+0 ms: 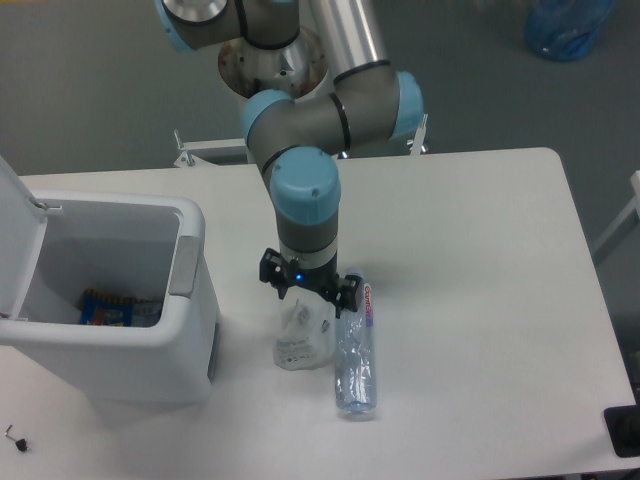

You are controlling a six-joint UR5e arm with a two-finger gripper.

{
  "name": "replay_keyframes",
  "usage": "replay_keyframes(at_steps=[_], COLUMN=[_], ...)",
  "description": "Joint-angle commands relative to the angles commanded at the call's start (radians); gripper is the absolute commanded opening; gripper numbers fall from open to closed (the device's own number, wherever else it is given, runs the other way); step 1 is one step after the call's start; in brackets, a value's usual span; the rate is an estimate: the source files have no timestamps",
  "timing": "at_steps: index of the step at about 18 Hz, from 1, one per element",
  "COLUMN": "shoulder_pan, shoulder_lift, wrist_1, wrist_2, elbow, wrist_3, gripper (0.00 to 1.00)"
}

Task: Place the trash in the trash can
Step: 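Close the gripper on the crumpled plastic bag and lift it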

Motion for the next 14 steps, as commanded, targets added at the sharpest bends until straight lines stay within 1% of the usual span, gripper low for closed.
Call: replay_keyframes(at_steps=[3, 4, 5, 8, 10, 11, 13, 14], shoulder_pan=[-0.003, -0.005, -0.005, -0.005, -0.005, -0.005, -0.005, -0.005], shoulder_lift=[-0.012, -0.009, -0.008, -0.008, -0.006, -0.006, -0.003, -0.003], wrist_1=[0.014, 0.015, 0.014, 0.012, 0.011, 0.011, 0.011, 0.011], wrist_2=[0.005, 0.003, 0.003, 0.003, 0.003, 0.003, 0.005, 0.005], elbow=[-0.006, -0.006, -0.008, 0.0, 0.006, 0.009, 0.009, 0.011], wrist_3=[-0.002, -0.002, -0.002, -0.002, -0.003, -0.003, -0.003, -0.003], gripper=[1.0, 0.92, 0.73, 0.31, 0.09, 0.07, 0.0, 0.0])
